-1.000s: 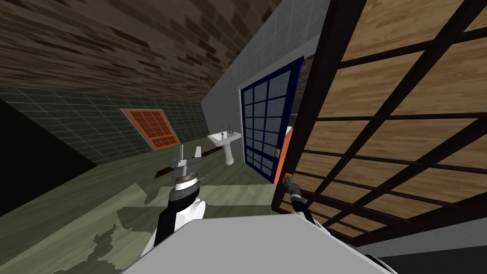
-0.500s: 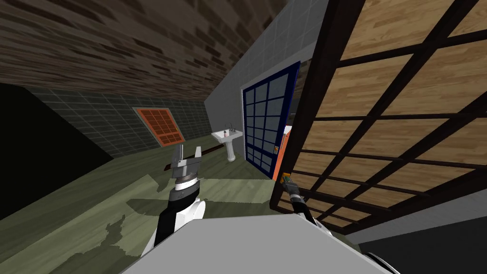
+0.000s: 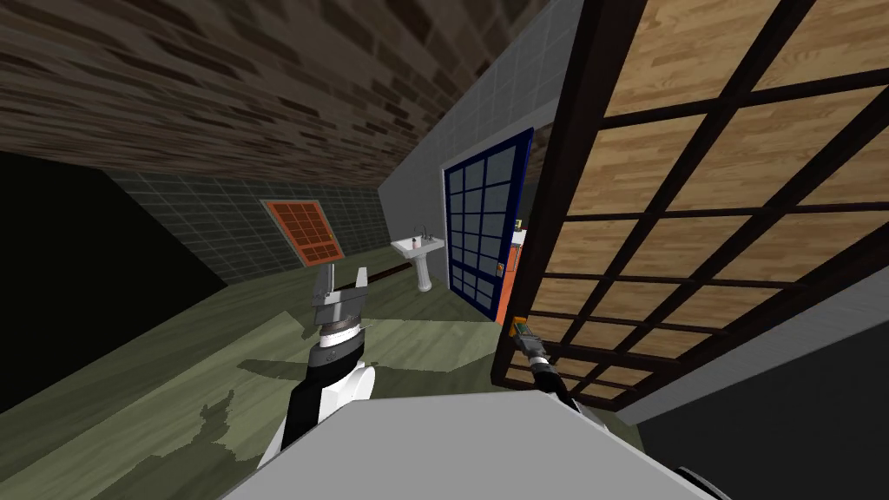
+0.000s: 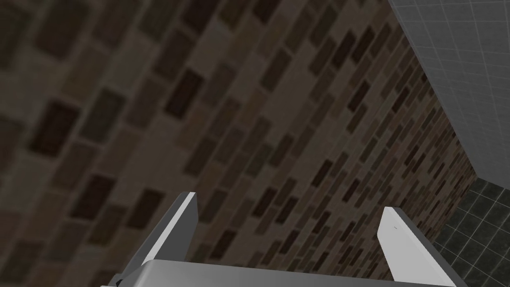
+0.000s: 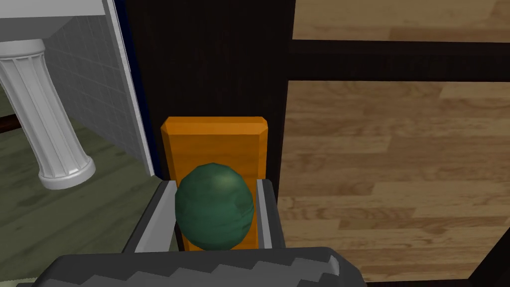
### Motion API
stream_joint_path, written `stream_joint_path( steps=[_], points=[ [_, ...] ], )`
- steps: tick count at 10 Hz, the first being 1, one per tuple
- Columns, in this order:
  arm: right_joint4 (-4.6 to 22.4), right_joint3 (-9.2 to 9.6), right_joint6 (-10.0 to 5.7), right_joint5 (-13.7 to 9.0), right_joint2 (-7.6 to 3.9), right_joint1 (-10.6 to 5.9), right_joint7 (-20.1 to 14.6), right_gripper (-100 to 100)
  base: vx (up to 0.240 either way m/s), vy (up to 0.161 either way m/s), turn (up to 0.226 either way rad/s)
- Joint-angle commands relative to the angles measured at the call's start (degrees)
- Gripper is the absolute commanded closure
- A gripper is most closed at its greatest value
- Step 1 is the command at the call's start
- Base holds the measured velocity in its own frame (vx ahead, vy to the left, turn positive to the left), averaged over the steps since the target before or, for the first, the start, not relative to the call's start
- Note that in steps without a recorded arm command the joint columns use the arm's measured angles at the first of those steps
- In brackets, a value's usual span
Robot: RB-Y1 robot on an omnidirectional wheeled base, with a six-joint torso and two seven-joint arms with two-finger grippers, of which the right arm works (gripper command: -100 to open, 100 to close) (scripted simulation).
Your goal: Pull the door open
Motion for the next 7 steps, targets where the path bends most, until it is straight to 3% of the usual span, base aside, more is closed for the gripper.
stream_joint_path(
  steps=[1, 2, 7],
  points=[
    [-0.59, 1.72, -2.1, 1.14, -1.6, 1.7, -2.0, 100, -0.067, 0.01, -0.052],
    [-0.59, 1.72, -2.1, 1.14, -1.6, 1.7, -2.0, 100, -0.06, 0.014, -0.044],
    [-2.09, 6.06, -7.41, 4.02, -5.62, 6.01, -7.04, 100, -0.059, 0.003, -0.041]
  ],
)
